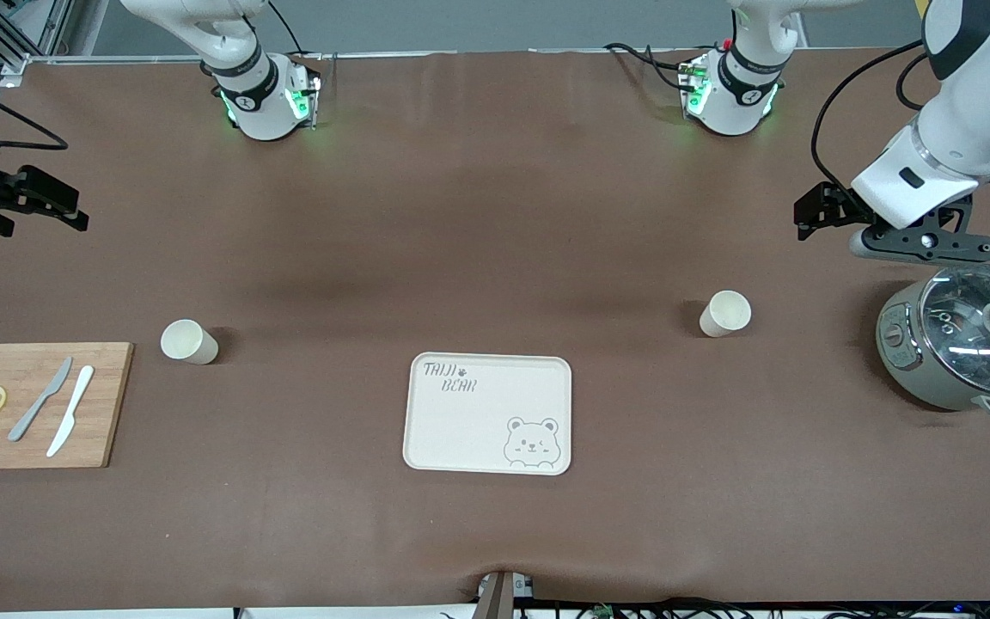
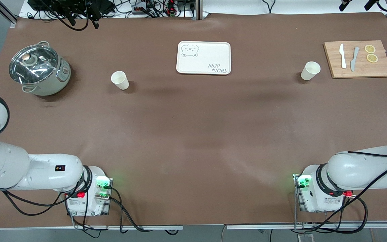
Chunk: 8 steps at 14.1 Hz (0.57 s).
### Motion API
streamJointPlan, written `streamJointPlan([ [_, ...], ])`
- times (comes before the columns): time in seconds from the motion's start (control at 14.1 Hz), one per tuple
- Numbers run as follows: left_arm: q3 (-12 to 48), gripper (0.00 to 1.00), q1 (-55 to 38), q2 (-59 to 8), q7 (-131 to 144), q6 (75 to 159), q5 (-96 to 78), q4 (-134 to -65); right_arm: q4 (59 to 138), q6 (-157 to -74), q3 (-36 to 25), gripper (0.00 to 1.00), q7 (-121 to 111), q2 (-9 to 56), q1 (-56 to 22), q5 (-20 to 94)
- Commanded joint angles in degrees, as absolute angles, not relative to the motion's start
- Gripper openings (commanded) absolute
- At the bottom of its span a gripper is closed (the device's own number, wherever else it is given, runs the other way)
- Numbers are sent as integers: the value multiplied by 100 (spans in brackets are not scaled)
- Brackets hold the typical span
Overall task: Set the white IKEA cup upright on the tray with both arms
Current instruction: 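Move the left gripper down over the white paper cup beside the pot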
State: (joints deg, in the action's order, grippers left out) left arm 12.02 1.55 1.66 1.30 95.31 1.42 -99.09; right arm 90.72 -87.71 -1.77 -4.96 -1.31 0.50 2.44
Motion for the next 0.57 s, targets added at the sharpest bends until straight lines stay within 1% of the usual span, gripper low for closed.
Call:
streamJointPlan([
  [0.0,1239,100,176,132,123,9396,202,-9782,9158,-8763,-158,100,-545,-220,105,325],
  [0.14,1248,100,158,132,106,9396,193,-9782,9150,-8737,-158,100,-545,-220,97,325],
  [0.28,1466,100,149,115,53,9396,193,-9774,9158,-8728,-158,100,-545,-220,97,325],
  [0.5,1538,100,62,70,175,9404,185,-9809,9158,-8728,-158,100,-545,-220,97,325],
])
